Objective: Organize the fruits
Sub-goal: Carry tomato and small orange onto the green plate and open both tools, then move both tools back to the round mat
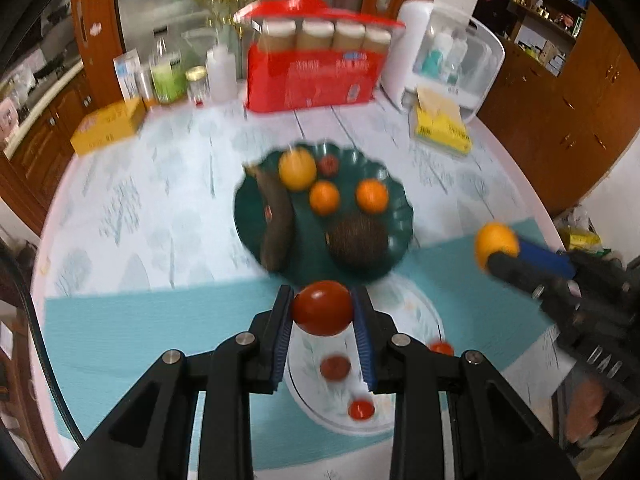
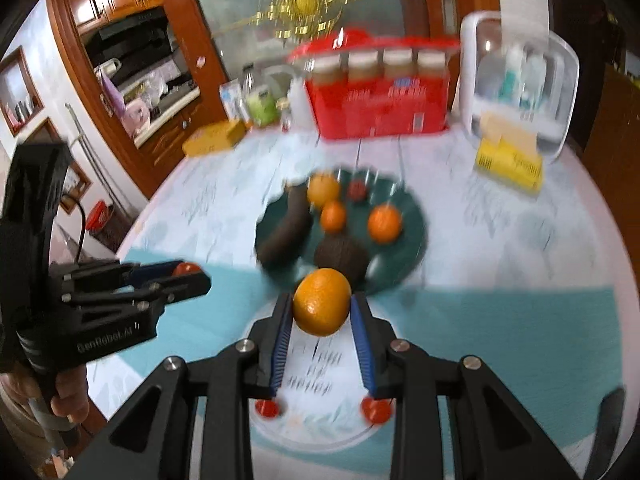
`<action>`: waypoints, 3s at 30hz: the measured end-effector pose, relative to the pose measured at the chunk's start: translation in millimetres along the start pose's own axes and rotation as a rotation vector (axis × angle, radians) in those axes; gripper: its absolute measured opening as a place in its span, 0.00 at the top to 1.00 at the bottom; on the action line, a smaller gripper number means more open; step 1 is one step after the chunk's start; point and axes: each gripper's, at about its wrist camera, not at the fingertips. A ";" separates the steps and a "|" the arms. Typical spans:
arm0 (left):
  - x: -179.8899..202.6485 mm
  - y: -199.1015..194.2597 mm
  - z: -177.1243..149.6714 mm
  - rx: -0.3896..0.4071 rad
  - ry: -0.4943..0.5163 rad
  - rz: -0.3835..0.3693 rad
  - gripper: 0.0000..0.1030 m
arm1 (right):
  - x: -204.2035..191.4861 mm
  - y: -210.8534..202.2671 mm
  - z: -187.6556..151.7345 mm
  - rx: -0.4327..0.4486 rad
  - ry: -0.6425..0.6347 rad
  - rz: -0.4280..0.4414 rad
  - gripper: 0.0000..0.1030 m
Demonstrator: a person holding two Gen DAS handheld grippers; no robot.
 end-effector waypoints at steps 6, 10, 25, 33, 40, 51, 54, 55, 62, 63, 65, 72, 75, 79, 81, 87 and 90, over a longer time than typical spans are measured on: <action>4.9 -16.3 56.3 0.091 0.008 0.027 0.73 | 13.6 -18.3 80.0 0.110 -0.030 -0.004 0.71; 4.7 -0.9 81.5 0.096 -0.001 0.032 0.73 | 22.5 -1.0 118.7 0.129 -0.042 -0.020 0.71; -14.5 150.6 62.0 -0.151 -0.081 0.036 0.73 | 60.8 189.1 106.8 -0.188 -0.021 -0.003 0.71; -18.7 177.2 56.0 -0.183 -0.080 0.042 0.73 | 61.6 233.2 92.5 -0.261 -0.027 0.019 0.70; -19.1 177.0 55.4 -0.178 -0.072 0.049 0.60 | 61.3 238.9 88.7 -0.278 -0.011 0.044 0.68; -24.2 155.9 56.2 -0.126 -0.094 0.063 0.40 | 59.0 216.8 90.0 -0.236 0.009 0.067 0.61; -24.2 148.6 55.2 -0.107 -0.097 0.070 0.38 | 55.8 211.6 90.2 -0.227 0.001 0.065 0.61; -24.2 146.1 54.8 -0.103 -0.097 0.074 0.38 | 54.6 209.3 90.2 -0.223 -0.001 0.062 0.61; -28.4 131.1 50.3 -0.088 -0.109 0.089 0.36 | 48.4 194.0 90.1 -0.199 -0.008 0.059 0.61; -29.3 128.1 49.5 -0.084 -0.113 0.089 0.36 | 47.5 191.4 89.8 -0.196 -0.011 0.058 0.61; -31.1 120.9 48.5 -0.075 -0.124 0.088 0.34 | 45.5 184.2 89.9 -0.186 -0.015 0.055 0.61; -37.1 91.1 46.4 -0.032 -0.171 0.065 0.24 | 43.4 151.8 89.7 -0.151 0.004 0.057 0.61; -38.4 74.4 45.5 -0.011 -0.193 0.047 0.22 | 40.9 135.0 88.3 -0.132 0.011 0.056 0.61; -38.5 49.3 44.0 0.032 -0.216 0.032 0.17 | 35.3 106.2 83.6 -0.094 0.004 0.054 0.61; -36.0 37.6 43.3 0.052 -0.210 0.030 0.16 | 30.9 90.9 79.6 -0.073 -0.003 0.046 0.61; -22.8 10.7 30.3 0.116 -0.162 0.018 0.16 | 24.8 50.3 59.6 -0.027 0.001 0.022 0.60; -17.2 3.4 19.6 0.139 -0.137 0.000 0.16 | 25.7 33.1 42.5 -0.014 0.022 0.008 0.60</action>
Point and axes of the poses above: each gripper's, at about its wrist camera, not at the fingertips, and y roughly the way its jaws point, x to its right, z to its top, and after that the axes turned 2 degrees about x, right-handed
